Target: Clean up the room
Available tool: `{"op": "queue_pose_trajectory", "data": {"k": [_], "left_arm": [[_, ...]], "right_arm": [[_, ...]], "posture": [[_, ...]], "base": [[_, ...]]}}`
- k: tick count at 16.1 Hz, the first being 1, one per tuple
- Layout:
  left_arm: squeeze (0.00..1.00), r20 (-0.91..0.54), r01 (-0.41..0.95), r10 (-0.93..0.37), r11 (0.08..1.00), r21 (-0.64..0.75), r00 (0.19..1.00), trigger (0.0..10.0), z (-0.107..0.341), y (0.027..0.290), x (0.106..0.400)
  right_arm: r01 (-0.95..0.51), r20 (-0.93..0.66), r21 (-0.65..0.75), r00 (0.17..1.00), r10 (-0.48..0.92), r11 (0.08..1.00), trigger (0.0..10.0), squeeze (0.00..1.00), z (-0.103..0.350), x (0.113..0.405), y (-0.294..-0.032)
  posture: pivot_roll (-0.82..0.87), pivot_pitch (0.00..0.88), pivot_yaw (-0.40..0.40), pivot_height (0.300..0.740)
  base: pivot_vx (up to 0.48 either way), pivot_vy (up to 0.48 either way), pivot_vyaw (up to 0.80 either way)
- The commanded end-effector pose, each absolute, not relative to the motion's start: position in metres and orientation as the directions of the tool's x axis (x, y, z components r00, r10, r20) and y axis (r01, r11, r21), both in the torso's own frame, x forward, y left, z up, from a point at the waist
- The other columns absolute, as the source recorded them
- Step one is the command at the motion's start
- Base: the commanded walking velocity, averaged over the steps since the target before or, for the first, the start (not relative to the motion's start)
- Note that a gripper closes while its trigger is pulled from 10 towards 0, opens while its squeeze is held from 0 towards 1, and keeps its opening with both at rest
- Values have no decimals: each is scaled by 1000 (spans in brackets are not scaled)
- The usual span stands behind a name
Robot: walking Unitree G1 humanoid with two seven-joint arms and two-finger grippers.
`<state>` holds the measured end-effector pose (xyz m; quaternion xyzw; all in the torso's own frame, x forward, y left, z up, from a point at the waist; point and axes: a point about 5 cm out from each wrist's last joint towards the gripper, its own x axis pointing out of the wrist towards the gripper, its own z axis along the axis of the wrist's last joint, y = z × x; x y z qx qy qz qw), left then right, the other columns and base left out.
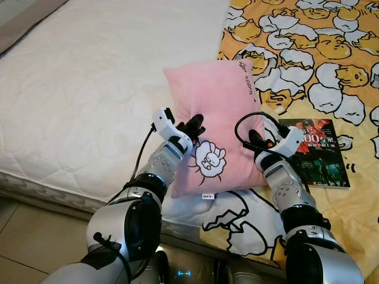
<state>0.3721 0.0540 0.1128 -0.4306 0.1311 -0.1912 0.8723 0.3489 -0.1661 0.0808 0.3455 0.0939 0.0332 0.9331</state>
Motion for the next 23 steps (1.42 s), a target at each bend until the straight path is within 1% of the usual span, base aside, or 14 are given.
{"op": "queue_pose_trajectory", "data": {"k": [1, 6, 8, 9, 10, 12, 16, 19, 22, 23], "left_arm": [[0, -102, 220, -500, 543, -810, 860, 0, 105, 39, 365], [0, -98, 219, -491, 546, -809, 866, 0, 105, 45, 366], [0, -59, 281, -534, 532, -798, 844, 0, 110, 37, 366], [0, -60, 285, -536, 538, -793, 842, 0, 111, 36, 366], [0, -66, 280, -531, 544, -791, 845, 0, 111, 37, 366], [0, -61, 252, -514, 517, -818, 856, 0, 111, 37, 367], [0, -57, 260, -524, 511, -819, 850, 0, 109, 36, 365], [0, -74, 272, -535, 538, -798, 842, 0, 105, 37, 363], [0, -77, 268, -512, 565, -780, 856, 0, 110, 41, 367], [0, -58, 299, -518, 578, -760, 854, 0, 118, 41, 371]], "right_arm": [[10, -185, 662, 971, 149, 750, 0, 0, 74, 347, -161], [10, -181, 666, 972, 148, 746, 0, 0, 73, 347, -160], [13, -181, 671, 973, 147, 742, 0, 0, 72, 347, -160], [13, -180, 672, 973, 146, 741, 0, 0, 73, 348, -160], [7, -175, 672, 973, 149, 740, 0, 0, 74, 349, -159], [17, -179, 680, 973, 143, 733, 0, 0, 72, 347, -161], [28, -197, 676, 970, 144, 736, 0, 0, 66, 344, -160], [30, -194, 669, 972, 136, 742, 0, 0, 67, 345, -162], [16, -174, 636, 977, 123, 772, 0, 0, 74, 349, -167], [-47, -114, 587, 984, 139, 808, 0, 0, 87, 355, -164]], "posture": [[-55, 132, 15, 740], [-51, 137, 18, 740], [-49, 137, 17, 740], [-51, 134, 17, 740], [-51, 131, 18, 740], [-45, 130, 14, 740], [-53, 134, 15, 740], [-47, 122, 17, 740], [-30, 98, 12, 740], [-25, 73, 14, 740]], "base": [[0, 0, 0], [0, 0, 0], [0, 0, 0], [0, 0, 0], [0, 0, 0], [0, 0, 0], [0, 0, 0], [0, 0, 0], [0, 0, 0], [0, 0, 0]]}}
